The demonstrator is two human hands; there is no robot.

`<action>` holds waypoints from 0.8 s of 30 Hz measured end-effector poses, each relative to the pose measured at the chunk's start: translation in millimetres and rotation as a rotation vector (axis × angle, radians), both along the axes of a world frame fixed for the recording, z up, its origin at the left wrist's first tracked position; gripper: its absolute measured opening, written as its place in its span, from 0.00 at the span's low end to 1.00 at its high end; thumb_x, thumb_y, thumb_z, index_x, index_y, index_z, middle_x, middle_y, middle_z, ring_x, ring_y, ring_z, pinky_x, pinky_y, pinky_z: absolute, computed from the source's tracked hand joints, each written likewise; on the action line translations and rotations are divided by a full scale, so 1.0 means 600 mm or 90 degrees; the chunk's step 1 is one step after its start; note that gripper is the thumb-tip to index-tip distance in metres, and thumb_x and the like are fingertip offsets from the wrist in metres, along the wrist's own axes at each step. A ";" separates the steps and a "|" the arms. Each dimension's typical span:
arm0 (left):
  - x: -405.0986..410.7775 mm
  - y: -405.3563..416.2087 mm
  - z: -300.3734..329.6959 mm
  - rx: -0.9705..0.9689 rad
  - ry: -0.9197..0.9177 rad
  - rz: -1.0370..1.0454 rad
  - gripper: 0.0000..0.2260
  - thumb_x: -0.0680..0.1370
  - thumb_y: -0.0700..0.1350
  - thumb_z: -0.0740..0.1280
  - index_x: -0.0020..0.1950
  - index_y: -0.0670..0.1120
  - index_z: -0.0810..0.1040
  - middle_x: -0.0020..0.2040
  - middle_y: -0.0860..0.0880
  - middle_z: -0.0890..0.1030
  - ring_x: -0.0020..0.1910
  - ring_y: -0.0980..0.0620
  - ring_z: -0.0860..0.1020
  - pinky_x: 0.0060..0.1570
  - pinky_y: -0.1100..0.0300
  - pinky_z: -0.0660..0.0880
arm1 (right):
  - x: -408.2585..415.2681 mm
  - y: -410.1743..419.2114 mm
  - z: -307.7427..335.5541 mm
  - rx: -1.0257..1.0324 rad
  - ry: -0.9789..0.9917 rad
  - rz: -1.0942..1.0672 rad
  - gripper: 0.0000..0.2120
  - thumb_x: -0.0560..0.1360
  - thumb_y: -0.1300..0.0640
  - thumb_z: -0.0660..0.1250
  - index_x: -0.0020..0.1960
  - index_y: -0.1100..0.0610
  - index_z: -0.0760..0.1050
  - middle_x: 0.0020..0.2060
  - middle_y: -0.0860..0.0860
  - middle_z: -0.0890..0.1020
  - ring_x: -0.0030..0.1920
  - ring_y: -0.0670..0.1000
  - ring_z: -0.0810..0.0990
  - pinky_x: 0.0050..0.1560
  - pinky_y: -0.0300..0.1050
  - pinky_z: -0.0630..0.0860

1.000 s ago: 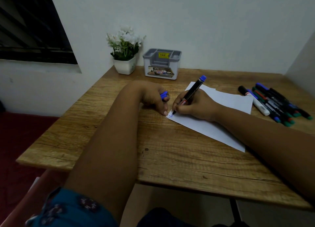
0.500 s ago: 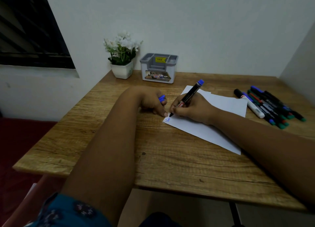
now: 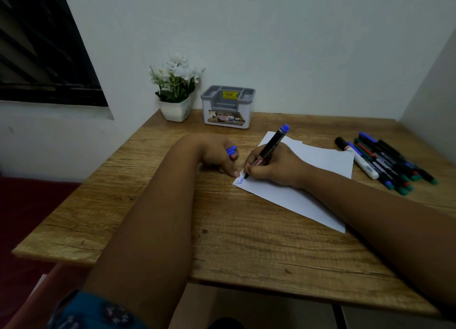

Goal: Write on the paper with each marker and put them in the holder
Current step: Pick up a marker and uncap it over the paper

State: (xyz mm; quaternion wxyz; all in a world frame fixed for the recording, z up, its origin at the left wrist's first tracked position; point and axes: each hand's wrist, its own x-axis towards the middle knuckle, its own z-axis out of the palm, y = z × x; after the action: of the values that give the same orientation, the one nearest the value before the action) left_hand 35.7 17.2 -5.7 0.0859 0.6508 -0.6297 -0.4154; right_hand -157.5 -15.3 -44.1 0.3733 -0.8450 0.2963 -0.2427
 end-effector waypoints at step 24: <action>-0.003 0.003 0.006 0.013 -0.015 0.020 0.15 0.69 0.39 0.76 0.35 0.50 0.70 0.30 0.51 0.78 0.32 0.53 0.75 0.40 0.58 0.72 | 0.001 -0.013 -0.006 0.059 -0.076 -0.058 0.02 0.70 0.62 0.72 0.41 0.59 0.84 0.40 0.56 0.85 0.44 0.52 0.82 0.51 0.49 0.78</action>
State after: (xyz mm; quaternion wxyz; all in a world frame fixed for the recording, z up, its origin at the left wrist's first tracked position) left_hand 34.0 18.7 -2.4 0.0783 0.6663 -0.6162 -0.4126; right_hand -157.1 -23.1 -47.8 0.4175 -0.7963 0.3226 -0.2958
